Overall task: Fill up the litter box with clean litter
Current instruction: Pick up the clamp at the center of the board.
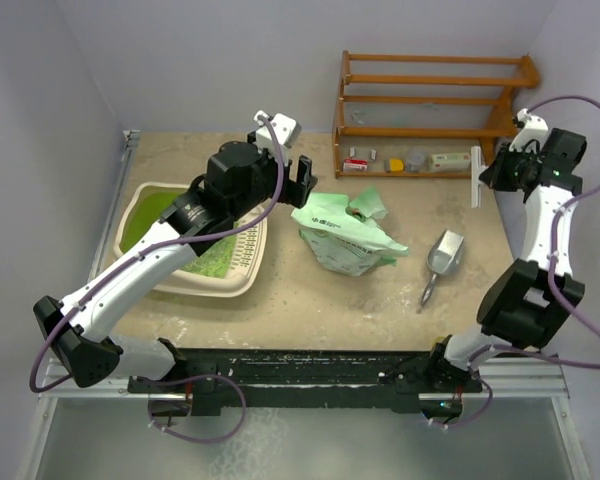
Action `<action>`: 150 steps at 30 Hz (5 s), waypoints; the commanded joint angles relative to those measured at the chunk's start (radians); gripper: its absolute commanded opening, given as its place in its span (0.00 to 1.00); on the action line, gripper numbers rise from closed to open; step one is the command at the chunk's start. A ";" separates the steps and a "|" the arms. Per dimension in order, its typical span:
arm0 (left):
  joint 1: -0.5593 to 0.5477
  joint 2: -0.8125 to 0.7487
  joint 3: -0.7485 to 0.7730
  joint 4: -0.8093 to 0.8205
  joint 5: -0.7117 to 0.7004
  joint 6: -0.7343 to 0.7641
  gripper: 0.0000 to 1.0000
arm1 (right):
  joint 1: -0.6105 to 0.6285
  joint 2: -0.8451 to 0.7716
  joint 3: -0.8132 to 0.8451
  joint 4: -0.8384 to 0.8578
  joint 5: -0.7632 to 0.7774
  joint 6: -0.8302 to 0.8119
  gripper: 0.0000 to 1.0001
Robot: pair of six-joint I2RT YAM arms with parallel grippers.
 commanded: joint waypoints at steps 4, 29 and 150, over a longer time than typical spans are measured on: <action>0.006 -0.022 -0.023 0.142 0.094 -0.070 0.76 | -0.005 -0.296 -0.024 -0.179 -0.325 -0.077 0.00; 0.021 0.174 -0.072 0.755 0.549 -0.434 0.77 | 0.058 -0.496 -0.183 -0.085 -1.102 0.400 0.00; -0.081 0.390 0.380 -0.115 1.024 0.384 0.41 | 0.550 -0.479 0.116 -0.892 -0.186 -0.750 0.00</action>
